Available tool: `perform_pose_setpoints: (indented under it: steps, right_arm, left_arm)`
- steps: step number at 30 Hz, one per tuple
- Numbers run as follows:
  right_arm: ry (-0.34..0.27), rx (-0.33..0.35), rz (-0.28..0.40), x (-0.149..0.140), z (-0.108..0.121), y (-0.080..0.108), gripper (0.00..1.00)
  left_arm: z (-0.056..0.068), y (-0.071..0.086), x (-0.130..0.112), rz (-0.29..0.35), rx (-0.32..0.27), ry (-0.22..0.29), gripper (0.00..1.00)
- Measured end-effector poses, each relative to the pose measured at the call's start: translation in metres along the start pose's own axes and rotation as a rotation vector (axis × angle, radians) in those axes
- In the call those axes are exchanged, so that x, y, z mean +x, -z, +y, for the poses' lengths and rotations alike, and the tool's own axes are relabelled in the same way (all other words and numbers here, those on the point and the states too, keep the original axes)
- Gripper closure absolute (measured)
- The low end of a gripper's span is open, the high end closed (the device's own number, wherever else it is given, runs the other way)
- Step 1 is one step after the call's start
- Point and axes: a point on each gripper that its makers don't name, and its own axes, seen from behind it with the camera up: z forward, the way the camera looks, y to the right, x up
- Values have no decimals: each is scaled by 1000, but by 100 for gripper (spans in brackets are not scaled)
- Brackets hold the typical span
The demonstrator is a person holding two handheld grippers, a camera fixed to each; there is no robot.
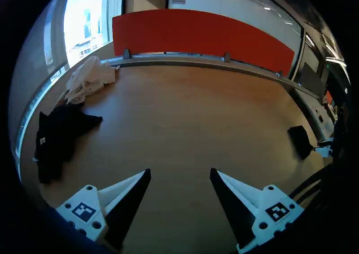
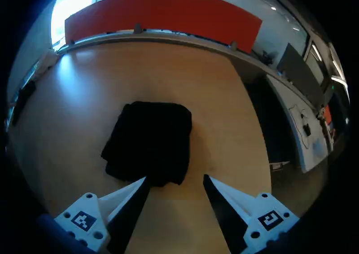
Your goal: Fold towel
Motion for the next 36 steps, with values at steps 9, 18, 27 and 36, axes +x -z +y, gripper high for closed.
perform_pose_setpoints:
  steps: [9,18,27,36]
  right_arm:
    - [-6,17,163,59,-36,27,11]
    - [29,14,315,115,-74,49,11]
    - [-12,21,475,172,-110,70,11]
    - [-82,36,609,229,-151,90,11]
  left_arm:
    - [-9,-3,10,31,-14,3,2]
    - [-16,-4,35,106,-25,-6,2]
    - [-27,-2,73,227,-29,-4,1]
    - [-35,0,105,339,-27,-24,1]
